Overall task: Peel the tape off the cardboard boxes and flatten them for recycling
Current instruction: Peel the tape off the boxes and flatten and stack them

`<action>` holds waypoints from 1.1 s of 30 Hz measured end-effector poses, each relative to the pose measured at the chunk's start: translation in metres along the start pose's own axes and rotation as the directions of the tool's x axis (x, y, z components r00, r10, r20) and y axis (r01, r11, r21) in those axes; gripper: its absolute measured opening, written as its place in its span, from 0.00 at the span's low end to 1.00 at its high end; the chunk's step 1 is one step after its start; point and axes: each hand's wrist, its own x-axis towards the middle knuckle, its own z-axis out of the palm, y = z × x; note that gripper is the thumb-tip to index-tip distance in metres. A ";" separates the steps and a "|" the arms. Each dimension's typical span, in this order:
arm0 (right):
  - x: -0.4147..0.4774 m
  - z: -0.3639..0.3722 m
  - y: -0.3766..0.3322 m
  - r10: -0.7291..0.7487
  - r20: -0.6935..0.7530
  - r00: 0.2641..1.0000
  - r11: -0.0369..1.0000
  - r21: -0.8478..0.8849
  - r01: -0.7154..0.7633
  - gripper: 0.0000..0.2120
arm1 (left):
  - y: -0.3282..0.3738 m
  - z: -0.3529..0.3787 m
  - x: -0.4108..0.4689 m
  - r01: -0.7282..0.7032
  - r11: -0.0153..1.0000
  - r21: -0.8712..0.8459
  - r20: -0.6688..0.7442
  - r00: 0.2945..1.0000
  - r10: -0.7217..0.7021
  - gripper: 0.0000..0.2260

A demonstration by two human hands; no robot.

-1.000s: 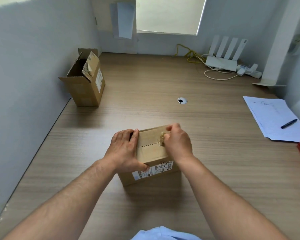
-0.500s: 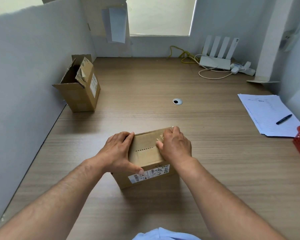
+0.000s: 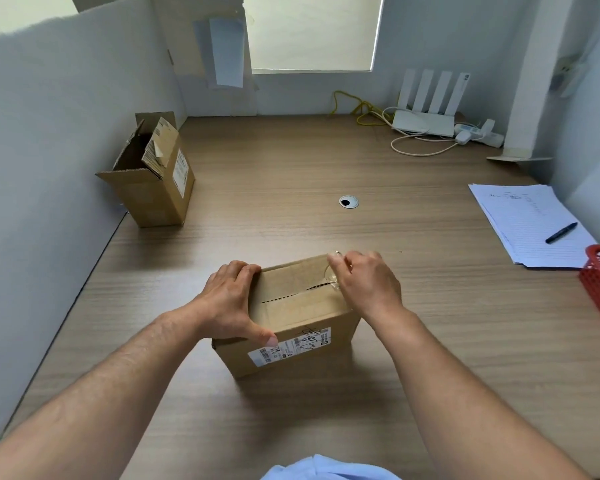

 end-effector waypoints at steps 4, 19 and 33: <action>-0.008 -0.002 -0.005 -0.112 0.001 0.994 0.952 -0.286 0.108 0.25 | 0.000 0.000 0.000 -0.004 1.000 0.008 -0.008 1.000 0.004 0.69; -0.009 0.013 0.016 0.100 0.023 0.995 0.944 0.312 -0.102 0.05 | 0.031 -0.001 0.002 -0.088 0.991 0.101 0.016 0.996 0.086 0.67; -0.020 0.007 0.036 0.031 0.169 0.985 0.718 0.682 -0.139 0.10 | 0.057 0.006 0.002 -0.113 0.981 0.155 -0.068 0.990 0.125 0.56</action>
